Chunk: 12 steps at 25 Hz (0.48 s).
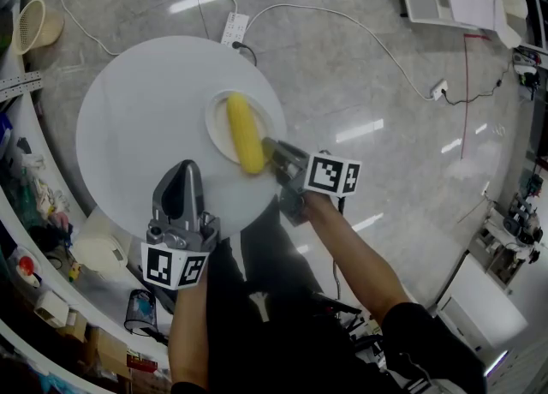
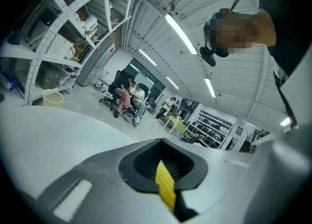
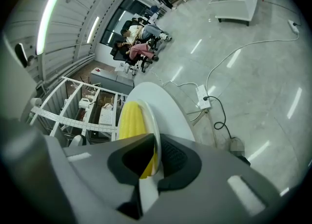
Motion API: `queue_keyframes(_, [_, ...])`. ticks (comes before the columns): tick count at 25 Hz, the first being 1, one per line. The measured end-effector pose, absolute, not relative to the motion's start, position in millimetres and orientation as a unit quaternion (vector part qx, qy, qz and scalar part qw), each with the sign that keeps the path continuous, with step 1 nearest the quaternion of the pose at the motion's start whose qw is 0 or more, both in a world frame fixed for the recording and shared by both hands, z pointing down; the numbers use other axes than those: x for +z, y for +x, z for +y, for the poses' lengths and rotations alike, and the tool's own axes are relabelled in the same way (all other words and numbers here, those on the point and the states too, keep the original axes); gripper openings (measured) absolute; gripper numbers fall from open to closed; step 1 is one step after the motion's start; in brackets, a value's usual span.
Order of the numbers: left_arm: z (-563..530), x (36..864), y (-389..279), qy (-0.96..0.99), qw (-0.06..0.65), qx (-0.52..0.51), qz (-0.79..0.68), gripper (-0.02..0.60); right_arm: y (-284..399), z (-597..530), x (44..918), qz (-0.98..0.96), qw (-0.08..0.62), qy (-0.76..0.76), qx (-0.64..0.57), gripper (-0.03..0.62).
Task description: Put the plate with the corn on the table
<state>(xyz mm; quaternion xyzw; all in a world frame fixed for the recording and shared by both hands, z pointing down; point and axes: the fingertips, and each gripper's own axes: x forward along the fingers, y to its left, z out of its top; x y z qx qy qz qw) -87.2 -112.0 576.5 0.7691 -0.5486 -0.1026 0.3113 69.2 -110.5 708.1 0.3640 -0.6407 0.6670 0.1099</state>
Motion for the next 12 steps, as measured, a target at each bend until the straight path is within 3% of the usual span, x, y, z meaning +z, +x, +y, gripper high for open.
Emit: queue_keyframes(12, [-111.1, 577.1, -91.4, 0.769, 0.315, -0.105, -0.546, 0.005, 70.5, -114.5, 704.3, -0.647, 0.124, 0.387, 0.646, 0.060])
